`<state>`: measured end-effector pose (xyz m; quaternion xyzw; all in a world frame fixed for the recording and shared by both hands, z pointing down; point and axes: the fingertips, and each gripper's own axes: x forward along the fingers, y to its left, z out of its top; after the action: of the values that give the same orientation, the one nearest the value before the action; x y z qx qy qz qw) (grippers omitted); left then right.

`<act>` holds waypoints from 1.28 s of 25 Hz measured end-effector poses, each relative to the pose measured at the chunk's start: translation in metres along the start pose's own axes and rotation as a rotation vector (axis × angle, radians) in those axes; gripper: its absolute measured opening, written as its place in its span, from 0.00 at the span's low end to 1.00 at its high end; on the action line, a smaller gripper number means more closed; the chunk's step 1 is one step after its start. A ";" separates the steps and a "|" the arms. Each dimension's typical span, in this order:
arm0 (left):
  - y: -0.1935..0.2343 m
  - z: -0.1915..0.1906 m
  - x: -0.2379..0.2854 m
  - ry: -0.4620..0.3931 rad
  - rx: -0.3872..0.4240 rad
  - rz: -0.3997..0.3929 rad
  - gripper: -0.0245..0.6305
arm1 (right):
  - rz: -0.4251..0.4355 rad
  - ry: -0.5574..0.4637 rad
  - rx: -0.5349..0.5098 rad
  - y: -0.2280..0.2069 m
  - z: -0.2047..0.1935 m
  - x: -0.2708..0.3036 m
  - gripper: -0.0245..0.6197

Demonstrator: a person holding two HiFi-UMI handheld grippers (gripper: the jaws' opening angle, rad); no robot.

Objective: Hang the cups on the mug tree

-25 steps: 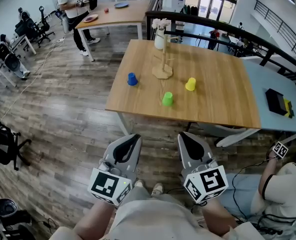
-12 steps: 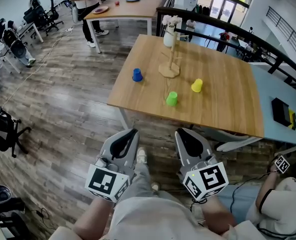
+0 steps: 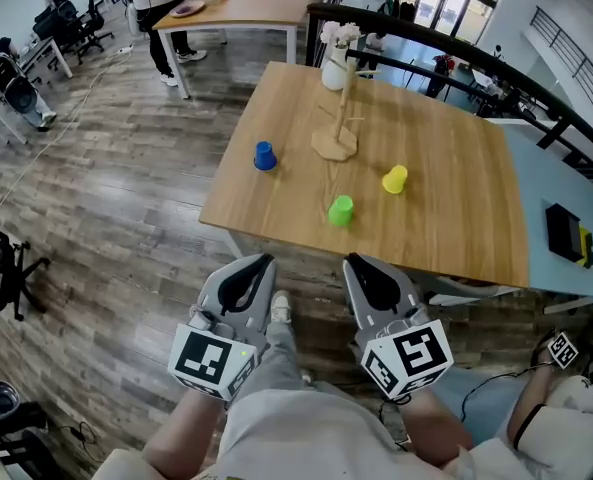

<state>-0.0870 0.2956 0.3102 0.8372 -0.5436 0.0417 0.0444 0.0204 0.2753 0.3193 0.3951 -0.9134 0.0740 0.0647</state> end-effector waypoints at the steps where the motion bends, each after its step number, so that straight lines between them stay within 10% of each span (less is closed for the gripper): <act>1: 0.006 0.000 0.008 0.004 -0.002 -0.003 0.04 | 0.002 0.004 0.002 -0.003 0.000 0.009 0.08; 32: 0.218 0.038 0.204 0.043 -0.009 0.008 0.04 | -0.031 0.020 0.037 -0.113 0.071 0.270 0.04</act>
<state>-0.2028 0.0175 0.3033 0.8338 -0.5459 0.0576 0.0597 -0.0851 -0.0066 0.3073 0.4095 -0.9050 0.0938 0.0678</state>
